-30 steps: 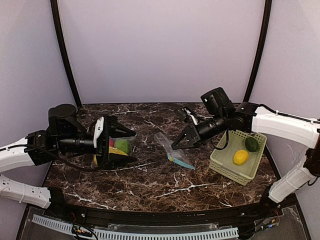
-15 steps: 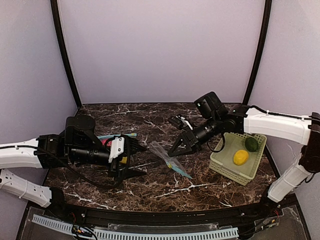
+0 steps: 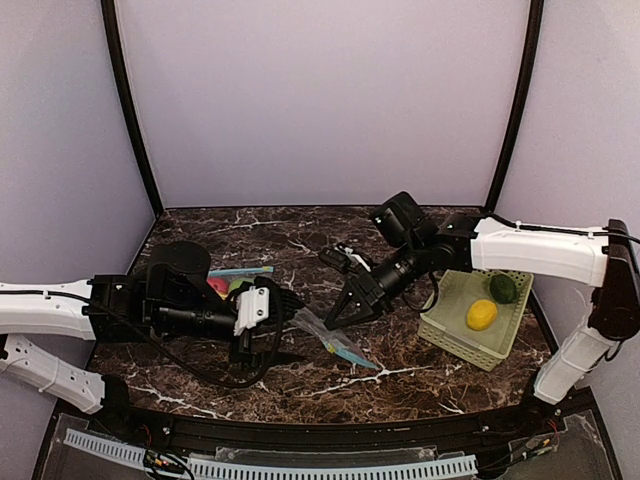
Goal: Place the food in the zip-top bag and seal the zipper
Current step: Pass from the right arm to the left
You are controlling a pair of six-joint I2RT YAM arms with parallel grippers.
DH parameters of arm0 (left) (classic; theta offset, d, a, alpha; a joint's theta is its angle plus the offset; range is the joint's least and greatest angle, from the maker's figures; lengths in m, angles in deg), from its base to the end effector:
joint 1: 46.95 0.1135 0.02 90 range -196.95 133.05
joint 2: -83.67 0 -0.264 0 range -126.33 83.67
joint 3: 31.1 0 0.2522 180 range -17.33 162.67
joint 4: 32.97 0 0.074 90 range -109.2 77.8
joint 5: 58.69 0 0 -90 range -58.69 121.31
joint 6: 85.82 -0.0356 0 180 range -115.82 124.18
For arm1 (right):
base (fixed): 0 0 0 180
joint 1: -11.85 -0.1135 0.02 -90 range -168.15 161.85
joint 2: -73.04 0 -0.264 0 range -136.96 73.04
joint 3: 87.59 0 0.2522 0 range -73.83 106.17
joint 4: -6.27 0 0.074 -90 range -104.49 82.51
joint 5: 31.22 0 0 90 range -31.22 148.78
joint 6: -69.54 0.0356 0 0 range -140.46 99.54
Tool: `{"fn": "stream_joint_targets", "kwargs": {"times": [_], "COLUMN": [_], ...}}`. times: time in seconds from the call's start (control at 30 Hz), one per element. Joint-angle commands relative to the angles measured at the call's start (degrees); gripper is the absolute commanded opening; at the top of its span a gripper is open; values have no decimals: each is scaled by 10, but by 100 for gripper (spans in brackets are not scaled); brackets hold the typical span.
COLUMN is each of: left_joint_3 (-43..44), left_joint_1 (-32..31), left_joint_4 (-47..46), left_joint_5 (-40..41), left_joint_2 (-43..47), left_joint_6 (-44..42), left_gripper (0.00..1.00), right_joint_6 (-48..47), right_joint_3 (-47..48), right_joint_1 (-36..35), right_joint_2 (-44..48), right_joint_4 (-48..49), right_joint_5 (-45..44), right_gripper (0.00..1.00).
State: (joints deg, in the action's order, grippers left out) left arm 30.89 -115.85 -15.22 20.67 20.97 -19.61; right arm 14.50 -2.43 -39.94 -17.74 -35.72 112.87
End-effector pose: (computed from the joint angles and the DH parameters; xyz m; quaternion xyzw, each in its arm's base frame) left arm 0.0855 -0.2398 0.3105 0.6219 0.5185 -0.2927 0.5086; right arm 0.1868 0.2838 0.2827 0.2841 -0.7974 -0.5293 0.0571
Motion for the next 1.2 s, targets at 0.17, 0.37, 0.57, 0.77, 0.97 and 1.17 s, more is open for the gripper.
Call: {"fn": "stream_joint_targets", "kwargs": {"times": [0.17,0.37,0.57,0.77,0.97,1.17], "left_joint_3": [5,37,41,47,93,135], "left_joint_1": [-2,-2,-2,1,78,127], "left_joint_4": [-8,37,49,70,130,166], "left_joint_5": [26,41,62,56,-86,-196], "left_joint_2": [-14,-47,-46,-38,-66,-105], "left_joint_6": [0,1,4,23,74,118], "left_gripper": [77,42,7,1,1,1], "right_joint_6": [-13,-11,-4,-6,-28,-88], "right_joint_3": [29,29,15,-3,-37,-72], "right_joint_1": [-22,-30,-30,-21,-24,-97], "right_joint_2": [-14,-7,16,73,177,240], "right_joint_4": [-12,-12,0,2,16,44], "right_joint_5": [6,-2,-22,-105,-276,-439], "right_gripper": [0,0,0,39,52,47]}}
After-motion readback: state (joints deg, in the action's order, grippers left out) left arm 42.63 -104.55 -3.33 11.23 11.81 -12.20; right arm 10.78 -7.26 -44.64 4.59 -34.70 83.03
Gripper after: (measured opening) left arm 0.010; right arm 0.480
